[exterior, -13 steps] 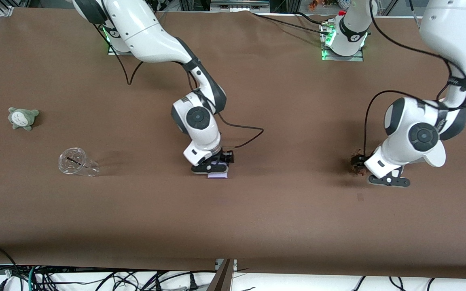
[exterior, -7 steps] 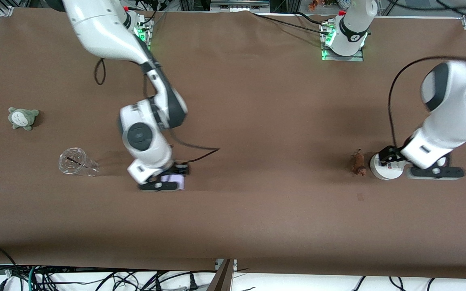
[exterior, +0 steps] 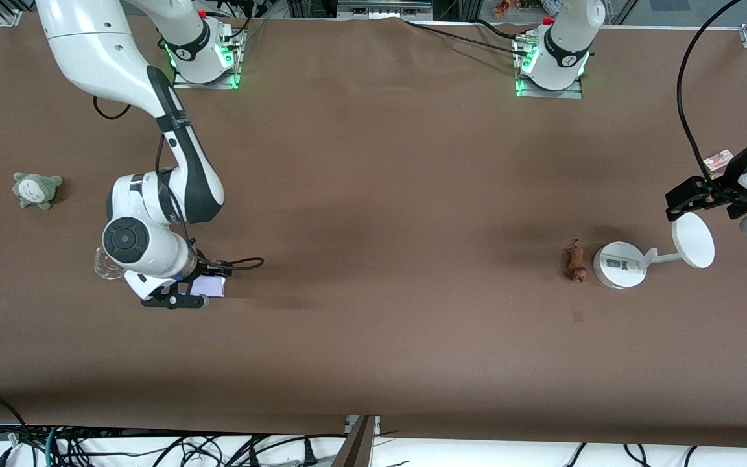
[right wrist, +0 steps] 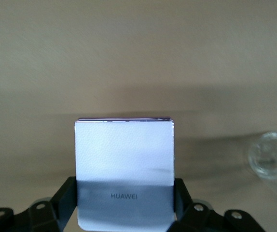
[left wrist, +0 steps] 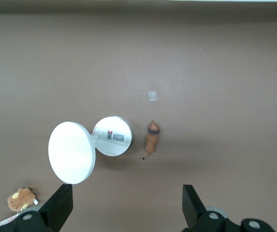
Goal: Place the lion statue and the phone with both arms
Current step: 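Release the lion and withdraw the left gripper while the right gripper lowers the phone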
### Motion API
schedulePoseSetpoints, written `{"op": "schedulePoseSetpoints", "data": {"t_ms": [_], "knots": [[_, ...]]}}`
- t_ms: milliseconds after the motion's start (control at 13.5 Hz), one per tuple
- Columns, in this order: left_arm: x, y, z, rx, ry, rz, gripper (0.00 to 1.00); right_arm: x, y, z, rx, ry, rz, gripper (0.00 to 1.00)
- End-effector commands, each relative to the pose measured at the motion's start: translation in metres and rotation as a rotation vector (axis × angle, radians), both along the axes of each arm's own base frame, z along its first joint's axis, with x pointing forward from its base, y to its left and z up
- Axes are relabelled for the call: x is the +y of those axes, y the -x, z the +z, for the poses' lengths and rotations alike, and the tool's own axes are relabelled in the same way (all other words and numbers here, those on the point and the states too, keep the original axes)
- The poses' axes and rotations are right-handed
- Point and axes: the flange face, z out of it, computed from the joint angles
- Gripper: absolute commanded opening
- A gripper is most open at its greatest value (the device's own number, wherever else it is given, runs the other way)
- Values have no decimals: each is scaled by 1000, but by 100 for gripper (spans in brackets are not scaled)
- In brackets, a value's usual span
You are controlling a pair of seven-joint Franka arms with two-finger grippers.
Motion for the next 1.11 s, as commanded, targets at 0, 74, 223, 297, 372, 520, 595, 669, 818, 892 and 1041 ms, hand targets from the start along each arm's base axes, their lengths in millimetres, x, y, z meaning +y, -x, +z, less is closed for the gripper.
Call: {"op": "schedulePoseSetpoints", "data": {"t_ms": [0,74,223,297,372,520,595,669,818,892,1041], "knots": [[4,9,7,60,25,-11,100,-23,22,-2,36,2,10,42],[1,11,7,70,25,-16,100,-35,25,-11,48,1,16,42],[3,14,10,72,30,-10,100,-49,24,-19,53,-1,27,42],[-8,21,17,62,28,-24,100,-51,24,-24,54,0,23,42],[-12,28,16,60,20,-25,100,-51,23,-29,46,0,22,42],[-8,52,17,-1,12,-56,100,-48,23,-38,41,-1,29,42],[0,63,10,-26,14,-60,100,-46,23,-42,38,-2,30,42],[-1,70,9,-25,16,-69,100,-45,23,-46,36,-3,33,42],[-1,70,6,-11,15,-67,100,-43,24,-48,40,-5,35,43],[0,71,4,15,15,-67,100,-41,24,-50,43,-7,37,43],[-1,69,4,23,14,-68,100,-39,25,-53,47,-7,40,80]]}}
